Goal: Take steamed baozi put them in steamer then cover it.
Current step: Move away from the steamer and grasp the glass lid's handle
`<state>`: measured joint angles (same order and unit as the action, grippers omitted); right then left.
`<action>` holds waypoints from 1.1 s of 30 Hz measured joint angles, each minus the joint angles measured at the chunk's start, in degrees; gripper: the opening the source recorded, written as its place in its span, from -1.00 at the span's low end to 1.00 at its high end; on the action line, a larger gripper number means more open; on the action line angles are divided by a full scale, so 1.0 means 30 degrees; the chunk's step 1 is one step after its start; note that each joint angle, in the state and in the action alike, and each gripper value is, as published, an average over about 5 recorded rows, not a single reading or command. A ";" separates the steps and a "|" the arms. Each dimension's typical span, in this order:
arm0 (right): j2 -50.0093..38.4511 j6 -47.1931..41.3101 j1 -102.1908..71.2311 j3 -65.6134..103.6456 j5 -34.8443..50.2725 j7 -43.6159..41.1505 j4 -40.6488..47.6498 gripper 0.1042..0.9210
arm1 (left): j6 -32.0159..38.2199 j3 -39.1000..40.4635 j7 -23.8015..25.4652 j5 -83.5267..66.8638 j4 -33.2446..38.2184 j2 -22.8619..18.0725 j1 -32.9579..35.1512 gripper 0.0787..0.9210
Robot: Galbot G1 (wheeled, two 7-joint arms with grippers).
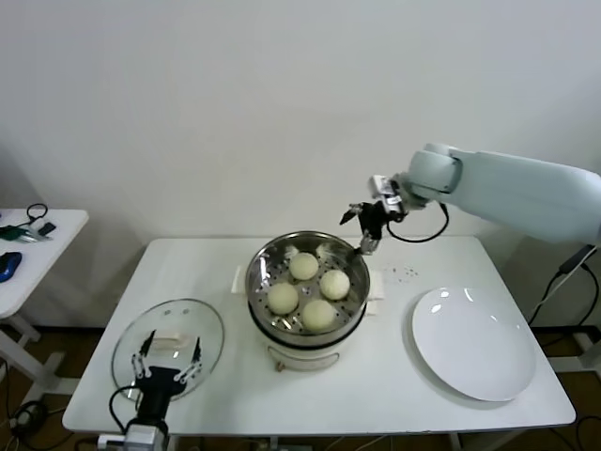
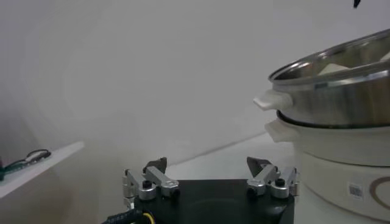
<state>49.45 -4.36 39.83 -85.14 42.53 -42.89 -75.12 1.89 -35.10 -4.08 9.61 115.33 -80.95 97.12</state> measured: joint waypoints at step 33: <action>-0.3108 0.1685 -2.9455 3.1220 -0.2548 1.0486 -0.7447 0.76 | -0.0923 -0.0859 0.0759 0.7538 0.1017 -0.0490 -0.0664 0.77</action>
<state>40.12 0.69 -48.53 8.52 34.89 -11.43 -97.46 -0.88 -37.68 -1.80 32.22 118.38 -82.42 95.13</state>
